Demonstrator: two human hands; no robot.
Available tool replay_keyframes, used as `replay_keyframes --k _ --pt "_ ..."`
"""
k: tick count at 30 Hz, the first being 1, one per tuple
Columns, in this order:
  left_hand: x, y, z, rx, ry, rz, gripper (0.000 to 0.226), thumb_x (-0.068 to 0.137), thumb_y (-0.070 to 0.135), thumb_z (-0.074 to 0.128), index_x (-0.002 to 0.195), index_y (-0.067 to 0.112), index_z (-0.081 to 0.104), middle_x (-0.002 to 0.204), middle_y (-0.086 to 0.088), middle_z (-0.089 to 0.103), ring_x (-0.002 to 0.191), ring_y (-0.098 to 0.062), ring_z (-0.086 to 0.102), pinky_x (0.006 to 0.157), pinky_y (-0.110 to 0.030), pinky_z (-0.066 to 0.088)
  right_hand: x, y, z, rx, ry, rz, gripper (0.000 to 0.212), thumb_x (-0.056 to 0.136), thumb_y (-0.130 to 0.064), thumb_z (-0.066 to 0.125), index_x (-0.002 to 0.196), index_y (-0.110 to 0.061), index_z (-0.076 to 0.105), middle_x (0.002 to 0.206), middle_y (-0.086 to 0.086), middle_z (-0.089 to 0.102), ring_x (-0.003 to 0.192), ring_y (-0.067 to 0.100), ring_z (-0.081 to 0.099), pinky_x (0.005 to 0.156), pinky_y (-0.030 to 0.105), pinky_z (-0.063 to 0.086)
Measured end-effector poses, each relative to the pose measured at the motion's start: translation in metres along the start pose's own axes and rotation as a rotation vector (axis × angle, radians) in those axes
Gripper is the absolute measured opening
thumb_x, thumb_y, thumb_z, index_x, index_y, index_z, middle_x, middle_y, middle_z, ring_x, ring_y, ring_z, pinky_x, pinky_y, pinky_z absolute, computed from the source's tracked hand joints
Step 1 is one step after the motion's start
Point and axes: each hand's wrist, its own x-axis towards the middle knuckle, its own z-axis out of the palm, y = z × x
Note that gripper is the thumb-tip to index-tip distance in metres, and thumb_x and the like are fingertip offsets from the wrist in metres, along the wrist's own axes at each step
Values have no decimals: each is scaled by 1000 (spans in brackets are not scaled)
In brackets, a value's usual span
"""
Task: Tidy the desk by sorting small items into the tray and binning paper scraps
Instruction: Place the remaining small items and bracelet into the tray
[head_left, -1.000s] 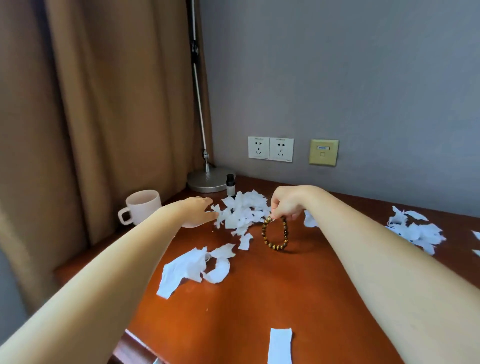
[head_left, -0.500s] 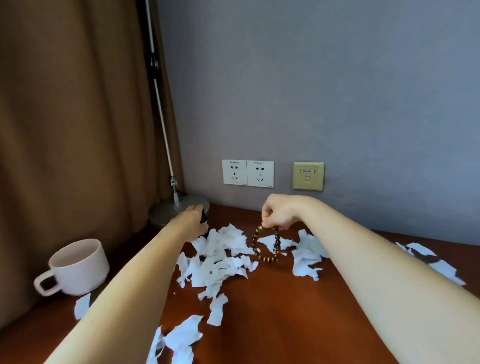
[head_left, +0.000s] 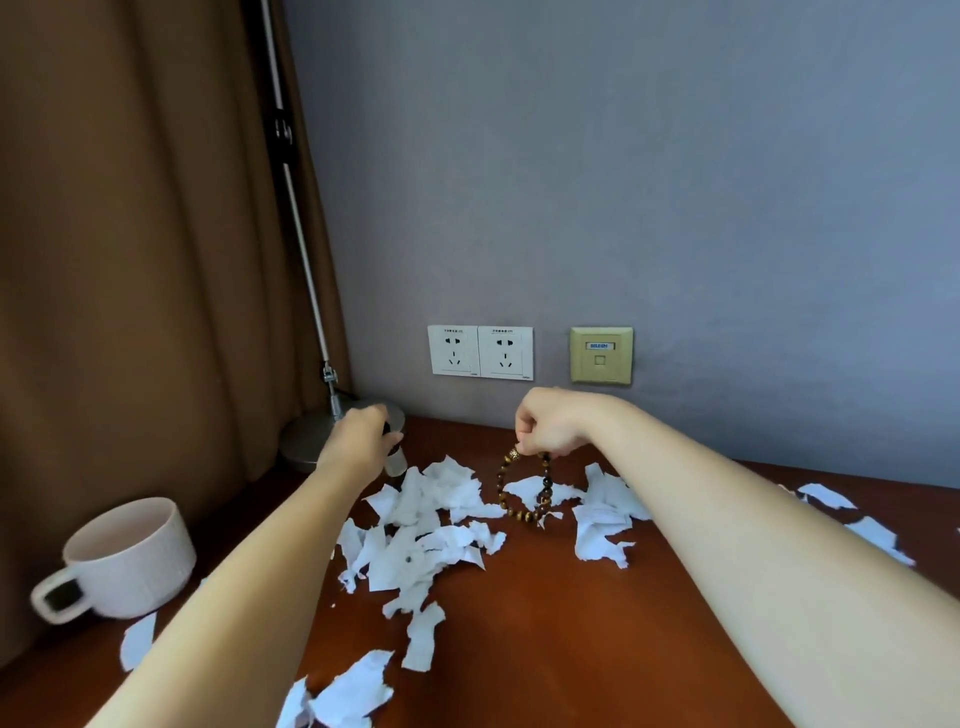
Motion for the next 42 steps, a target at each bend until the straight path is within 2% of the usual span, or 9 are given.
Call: replay_keyframes --k 4,9,13,16,20,24,32,37,42 --pt "-11 23 -34 -58 52 104 28 90 29 61 104 5 61 100 -13 66 86 -27 62 73 -36 51 -22 0 -12 -14 26 23 21 91 -19 58 72 -14 54 107 17 68 75 22 58 73 31 54" --pt "-38 69 -74 -28 12 257 28 87 35 64 101 10 65 94 -1 66 83 -22 63 69 -32 51 -60 6 -32 -56 64 57 28 90 -17 60 63 -15 53 83 11 62 71 23 53 68 30 47" --pt "-65 108 -95 19 -53 329 33 85 45 62 91 12 64 84 -3 71 68 -15 69 71 -36 59 -100 16 -49 -94 83 91 27 90 -15 59 64 -16 52 73 9 55 69 23 48 60 25 39" --pt "-89 142 -105 62 -92 387 39 85 50 59 85 11 62 76 -4 71 62 -14 68 66 -31 58 -132 30 -61 -110 107 123 22 90 -17 58 69 -15 56 74 10 58 67 23 51 62 25 43" --pt "-118 189 -110 162 -51 474 44 84 56 56 77 13 59 71 -3 63 61 -16 58 52 -26 44 -177 57 -73 -106 144 170 25 91 -17 58 65 -16 54 73 10 58 55 19 50 57 23 43" --pt "-138 241 -103 129 -36 531 47 82 58 58 64 15 53 60 1 52 61 -20 53 52 -26 38 -227 98 -81 -112 149 247 21 91 -17 58 71 -13 56 79 13 59 53 17 50 52 22 43" --pt "-173 355 -73 -69 -131 658 43 84 49 61 88 7 64 83 -9 66 73 -24 59 63 -34 49 -323 198 -87 -31 208 453 28 90 -12 59 63 -14 52 64 6 53 52 18 48 53 24 43" --pt "-186 433 -44 -207 -207 721 34 86 41 63 87 7 61 82 -7 62 71 -21 56 60 -28 42 -369 265 -88 21 261 578 27 86 -7 58 61 -14 52 64 11 55 50 21 47 55 26 42" --pt "-193 509 -14 -337 -242 744 37 85 40 65 85 3 64 82 -12 63 78 -31 58 62 -32 42 -408 329 -91 42 391 682 28 87 -5 55 60 -14 49 62 15 57 45 19 51 50 25 44"
